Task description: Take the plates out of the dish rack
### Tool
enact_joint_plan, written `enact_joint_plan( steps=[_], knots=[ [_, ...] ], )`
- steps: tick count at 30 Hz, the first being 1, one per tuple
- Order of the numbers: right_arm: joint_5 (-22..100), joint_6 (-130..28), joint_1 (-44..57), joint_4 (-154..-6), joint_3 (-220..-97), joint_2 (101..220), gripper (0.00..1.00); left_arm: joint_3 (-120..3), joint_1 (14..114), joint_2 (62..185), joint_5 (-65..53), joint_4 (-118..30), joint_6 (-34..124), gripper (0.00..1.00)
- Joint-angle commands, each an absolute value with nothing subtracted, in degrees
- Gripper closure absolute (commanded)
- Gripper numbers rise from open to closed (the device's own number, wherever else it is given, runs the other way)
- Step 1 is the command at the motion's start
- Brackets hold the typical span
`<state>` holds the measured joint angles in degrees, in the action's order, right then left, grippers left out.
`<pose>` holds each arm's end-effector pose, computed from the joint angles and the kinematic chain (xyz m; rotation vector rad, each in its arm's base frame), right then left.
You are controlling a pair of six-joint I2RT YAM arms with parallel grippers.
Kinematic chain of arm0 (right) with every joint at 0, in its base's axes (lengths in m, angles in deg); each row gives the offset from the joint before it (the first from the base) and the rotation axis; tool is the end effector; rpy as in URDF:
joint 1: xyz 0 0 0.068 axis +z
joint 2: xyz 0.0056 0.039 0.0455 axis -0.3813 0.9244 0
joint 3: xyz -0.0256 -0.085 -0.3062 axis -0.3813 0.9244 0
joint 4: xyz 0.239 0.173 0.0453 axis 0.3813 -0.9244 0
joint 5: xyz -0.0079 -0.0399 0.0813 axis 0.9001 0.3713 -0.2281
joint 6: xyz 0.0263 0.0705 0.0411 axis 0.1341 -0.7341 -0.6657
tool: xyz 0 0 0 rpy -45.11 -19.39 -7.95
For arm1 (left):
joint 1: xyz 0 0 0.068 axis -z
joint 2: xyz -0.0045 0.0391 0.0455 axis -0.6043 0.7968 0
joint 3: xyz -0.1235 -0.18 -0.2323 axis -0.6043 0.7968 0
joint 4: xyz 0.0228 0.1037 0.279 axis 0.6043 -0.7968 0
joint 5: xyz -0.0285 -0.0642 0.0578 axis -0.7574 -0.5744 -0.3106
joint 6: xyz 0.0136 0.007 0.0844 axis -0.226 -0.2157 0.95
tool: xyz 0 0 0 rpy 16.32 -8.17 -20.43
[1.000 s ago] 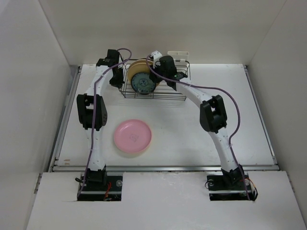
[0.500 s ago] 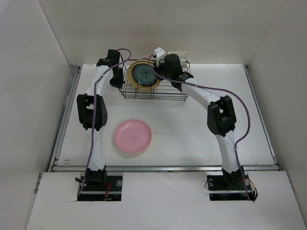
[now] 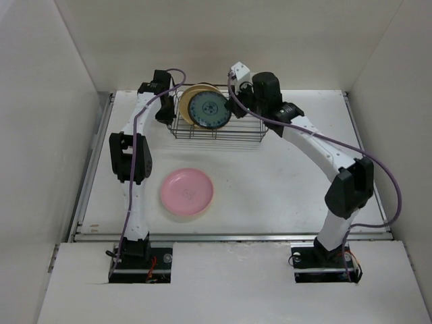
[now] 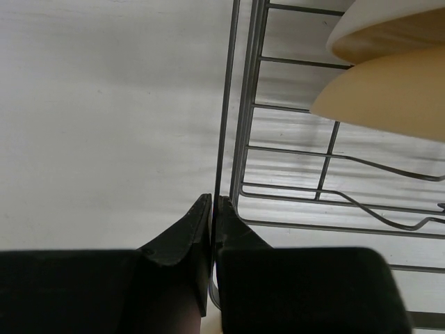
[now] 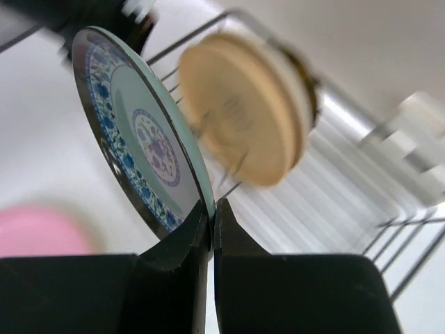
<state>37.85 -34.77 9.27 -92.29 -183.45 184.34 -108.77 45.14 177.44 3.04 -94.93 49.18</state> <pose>0.4442 0.2881 0.4135 -0.7603 1.7122 0.4146 0.5851 -0.0805 0.2577 0.0016 2.5416 -0.0843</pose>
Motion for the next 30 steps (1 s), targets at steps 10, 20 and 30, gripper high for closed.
enact_joint_plan(
  steps=[10,20,30],
  knots=[
    [17.32,-60.47,-1.67,-101.38,-144.9,168.05,1.0,-108.97,46.14,175.28,6.5,-99.7,46.47,1.0],
    [26.03,-66.11,-3.43,-103.92,-141.11,174.72,0.79,-108.97,47.28,174.22,7.65,-99.7,47.0,1.0],
    [39.73,-62.95,-1.24,-109.99,-154.78,168.58,0.21,-108.97,47.28,173.17,8.18,-99.7,47.0,1.0]
  ],
)
